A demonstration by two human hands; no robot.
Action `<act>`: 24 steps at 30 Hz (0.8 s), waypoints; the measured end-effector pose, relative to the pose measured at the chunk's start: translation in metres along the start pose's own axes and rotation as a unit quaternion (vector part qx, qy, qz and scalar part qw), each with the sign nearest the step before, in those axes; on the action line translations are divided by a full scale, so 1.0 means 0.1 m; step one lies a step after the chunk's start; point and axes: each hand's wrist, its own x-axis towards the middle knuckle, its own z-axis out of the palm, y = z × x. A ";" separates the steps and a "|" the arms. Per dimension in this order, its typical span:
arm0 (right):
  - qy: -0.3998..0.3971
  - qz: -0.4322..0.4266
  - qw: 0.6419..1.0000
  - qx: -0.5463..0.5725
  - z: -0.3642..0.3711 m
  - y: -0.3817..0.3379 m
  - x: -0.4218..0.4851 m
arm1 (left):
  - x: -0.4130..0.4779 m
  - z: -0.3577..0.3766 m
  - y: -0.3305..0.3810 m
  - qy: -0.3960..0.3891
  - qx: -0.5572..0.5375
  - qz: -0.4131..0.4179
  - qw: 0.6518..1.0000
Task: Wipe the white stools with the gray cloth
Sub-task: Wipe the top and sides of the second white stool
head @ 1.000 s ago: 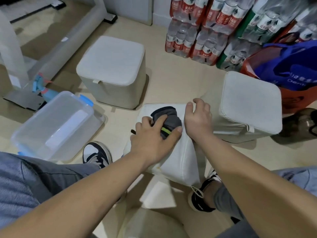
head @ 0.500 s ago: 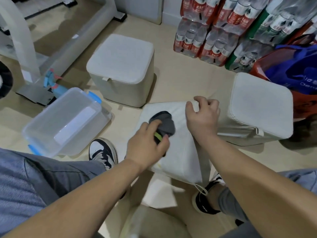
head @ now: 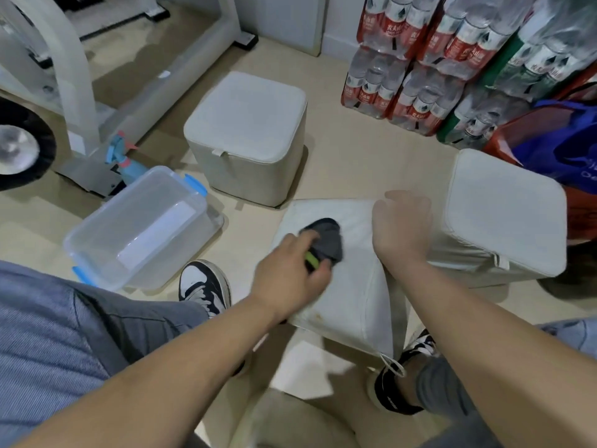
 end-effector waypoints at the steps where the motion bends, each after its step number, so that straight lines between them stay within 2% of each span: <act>1: -0.003 -0.002 1.000 0.002 0.00 0.01 0.00 | 0.04 -0.04 -0.18 0.001 0.017 -0.049 0.999; 3: -0.002 -0.002 1.000 0.000 0.01 0.02 -0.02 | 0.09 -0.09 -0.38 0.013 0.015 -0.142 0.990; 5: 0.004 -0.001 1.000 -0.004 0.03 -0.01 -0.03 | 0.08 -0.08 -0.25 0.024 -0.017 -0.154 0.988; 6: 0.006 -0.002 1.000 -0.004 0.03 -0.02 -0.04 | 0.05 -0.06 -0.07 0.026 -0.046 -0.120 0.991; 8: 0.004 -0.003 1.000 0.002 0.03 -0.02 -0.03 | -0.10 0.02 0.34 0.001 -0.090 0.015 0.996; 9: 0.002 -0.001 1.000 0.004 0.02 -0.01 -0.01 | -0.20 0.04 0.48 -0.020 -0.091 0.078 0.993; 11: -0.004 0.006 1.000 0.010 -0.03 0.06 0.01 | -0.20 0.05 0.39 -0.024 -0.053 0.137 0.989; 12: -0.005 0.005 1.000 0.013 -0.05 0.10 0.01 | -0.14 0.05 0.20 -0.013 -0.018 0.122 0.992; 14: -0.004 0.001 1.000 0.013 -0.09 0.14 0.00 | 0.01 -0.01 -0.21 0.006 0.035 -0.005 0.999; 16: -0.001 0.001 1.000 0.007 -0.06 0.12 -0.02 | 0.12 -0.08 -0.43 0.027 0.018 -0.157 0.987; 17: 0.001 0.000 1.000 0.004 -0.04 0.09 -0.04 | 0.12 -0.07 -0.39 0.034 -0.003 -0.183 0.983; 19: 0.004 -0.003 1.000 0.002 -0.03 0.06 -0.04 | 0.01 0.01 -0.07 0.046 -0.041 -0.120 0.991; 21: 0.000 -0.002 1.000 0.005 -0.06 0.09 0.01 | -0.24 0.11 0.32 0.038 -0.064 0.049 0.996; 23: -0.016 0.003 1.000 0.007 -0.11 0.19 0.07 | -0.47 0.24 0.42 -0.019 -0.027 0.209 0.977; 24: -0.020 0.006 1.000 0.012 -0.14 0.23 0.07 | -0.45 0.25 0.31 -0.030 -0.011 0.253 0.967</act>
